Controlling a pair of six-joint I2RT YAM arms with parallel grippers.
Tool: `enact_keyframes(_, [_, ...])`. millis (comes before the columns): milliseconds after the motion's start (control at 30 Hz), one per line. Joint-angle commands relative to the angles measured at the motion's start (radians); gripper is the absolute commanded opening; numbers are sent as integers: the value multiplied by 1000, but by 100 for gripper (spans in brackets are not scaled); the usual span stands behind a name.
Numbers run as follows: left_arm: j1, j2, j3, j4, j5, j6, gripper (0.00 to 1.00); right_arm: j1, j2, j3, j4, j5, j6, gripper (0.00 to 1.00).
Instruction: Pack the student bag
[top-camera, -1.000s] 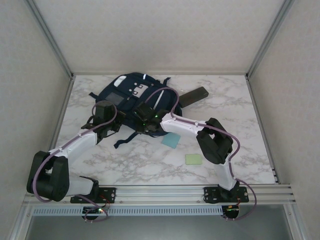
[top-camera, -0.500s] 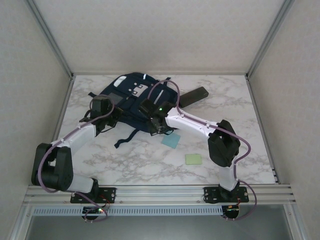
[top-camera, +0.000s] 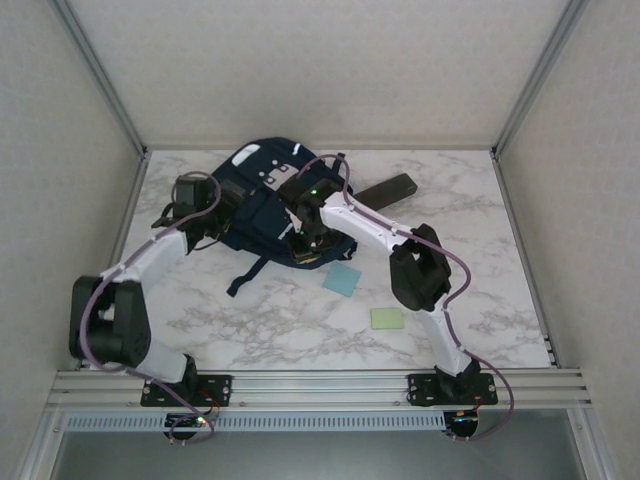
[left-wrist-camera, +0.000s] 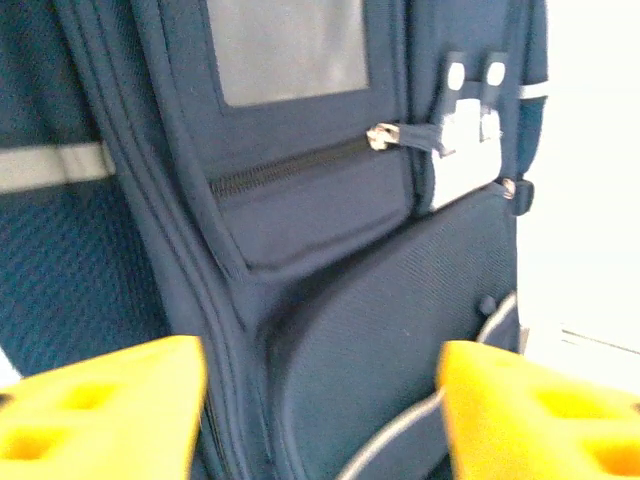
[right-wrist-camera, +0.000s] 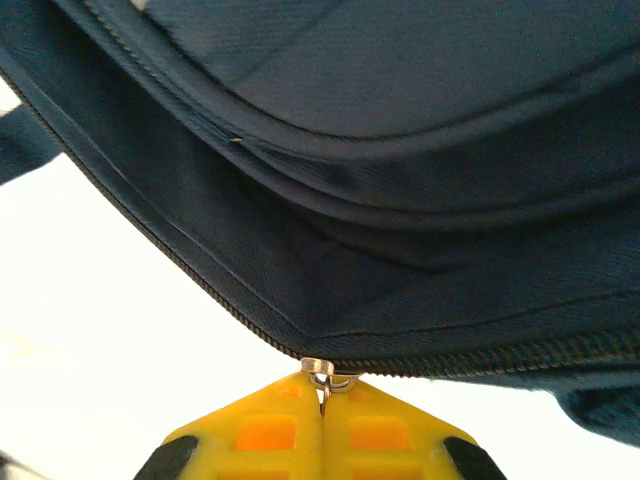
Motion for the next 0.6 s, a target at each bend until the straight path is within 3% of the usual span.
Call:
enact_keyframes(0, [-74,-179,-104,-110,-42,-84,91,4,40,85,-46,-156,14,0])
enact_keyframes(133, [-181,-370,-299,-96,-131,-298,88,3,70,132,-62,-180,15,0])
enact_keyframes(267, [-256,-462,-413,-63,-222,-437,69,4,63,131,-76,-191,4,0])
enact_keyframes(433, [-297,-362,-366,-22,-223,-438,76,5,12,79,-46,-216,8,0])
enact_keyframes(567, [-342,-218,-320,64,-213,-449,75,4,-37,25,11,-261,33,0])
